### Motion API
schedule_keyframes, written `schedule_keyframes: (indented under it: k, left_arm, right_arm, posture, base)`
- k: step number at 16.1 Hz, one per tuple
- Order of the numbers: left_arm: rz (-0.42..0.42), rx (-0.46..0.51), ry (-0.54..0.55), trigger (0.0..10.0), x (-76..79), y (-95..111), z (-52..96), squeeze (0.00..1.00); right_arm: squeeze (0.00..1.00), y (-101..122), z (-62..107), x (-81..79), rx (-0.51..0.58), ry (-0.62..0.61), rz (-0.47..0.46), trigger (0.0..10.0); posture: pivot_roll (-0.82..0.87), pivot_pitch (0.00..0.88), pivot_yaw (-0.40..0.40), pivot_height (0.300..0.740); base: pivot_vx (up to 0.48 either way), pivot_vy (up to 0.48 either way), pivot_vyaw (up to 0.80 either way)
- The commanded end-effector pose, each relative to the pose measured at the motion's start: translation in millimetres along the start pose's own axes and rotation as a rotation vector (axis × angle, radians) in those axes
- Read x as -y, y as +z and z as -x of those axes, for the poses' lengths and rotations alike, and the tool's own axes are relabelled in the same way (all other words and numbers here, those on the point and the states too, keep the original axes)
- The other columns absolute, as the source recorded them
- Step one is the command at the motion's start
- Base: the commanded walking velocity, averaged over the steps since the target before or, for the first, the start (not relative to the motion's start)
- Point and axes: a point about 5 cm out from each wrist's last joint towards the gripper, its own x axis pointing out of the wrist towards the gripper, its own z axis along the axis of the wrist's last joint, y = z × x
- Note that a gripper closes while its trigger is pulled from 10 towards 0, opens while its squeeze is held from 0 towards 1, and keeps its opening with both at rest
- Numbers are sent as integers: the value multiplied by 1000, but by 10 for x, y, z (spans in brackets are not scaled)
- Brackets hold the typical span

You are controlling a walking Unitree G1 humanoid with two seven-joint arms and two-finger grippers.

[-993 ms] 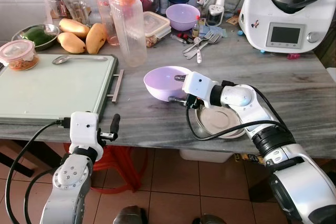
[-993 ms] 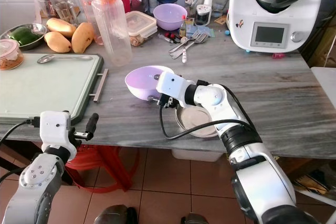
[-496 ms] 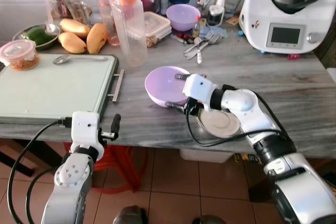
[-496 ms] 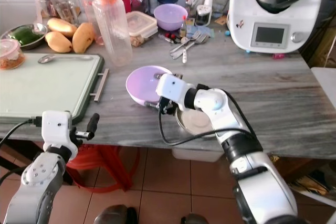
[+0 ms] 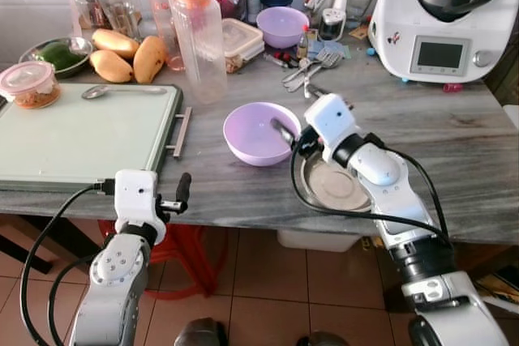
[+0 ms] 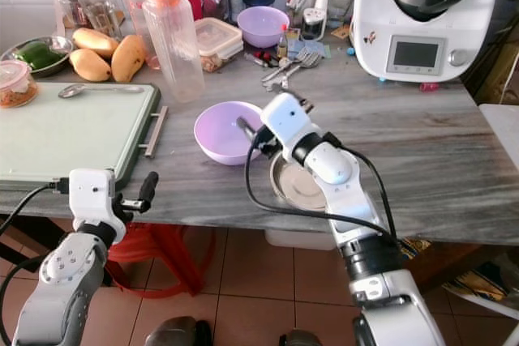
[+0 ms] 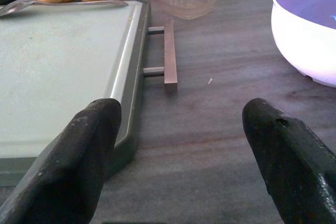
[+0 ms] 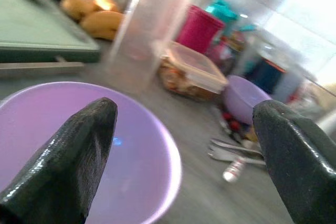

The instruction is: Setting the table

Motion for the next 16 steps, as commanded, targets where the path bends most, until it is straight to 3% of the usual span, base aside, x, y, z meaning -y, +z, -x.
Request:
schedule_keyframes:
  k: [1, 4, 6, 8, 14, 16]
  left_arm:
    - [-5, 6, -7, 10000, -2, 4, -22, 0]
    - [-3, 8, -12, 10000, 2, 3, -25, 0]
    - [0, 14, -14, 10000, 6, 11, -26, 0]
    - [4, 19, -16, 10000, 9, 16, -27, 0]
    - [8, 20, -32, 10000, 12, 23, -35, 0]
    - [6, 18, -35, 10000, 14, 20, -35, 0]
  right_arm:
    - [1000, 48, 46, 80, -4, -113, -11, 10000]
    - [1000, -22, 152, 3, -82, -236, -87, 10000]
    - [980, -25, 267, -46, -90, -324, -41, 10000]
    - [957, -92, 338, -84, -128, -363, -78, 10000]
    - [937, -504, 637, -276, -419, -466, -306, 10000]
    - [933, -525, 656, -294, -448, -476, -334, 10000]
  posture:
    - [13, 0, 36, 740]
    - [11, 0, 36, 740]
    - [12, 0, 37, 740]
    - [12, 0, 39, 740]
    - [11, 0, 40, 740]
    - [10, 0, 42, 740]
  base:
    - [0, 0, 0]
    - [0, 0, 0]
    - [0, 0, 0]
    - [0, 0, 0]
    - [0, 0, 0]
    - [0, 0, 0]
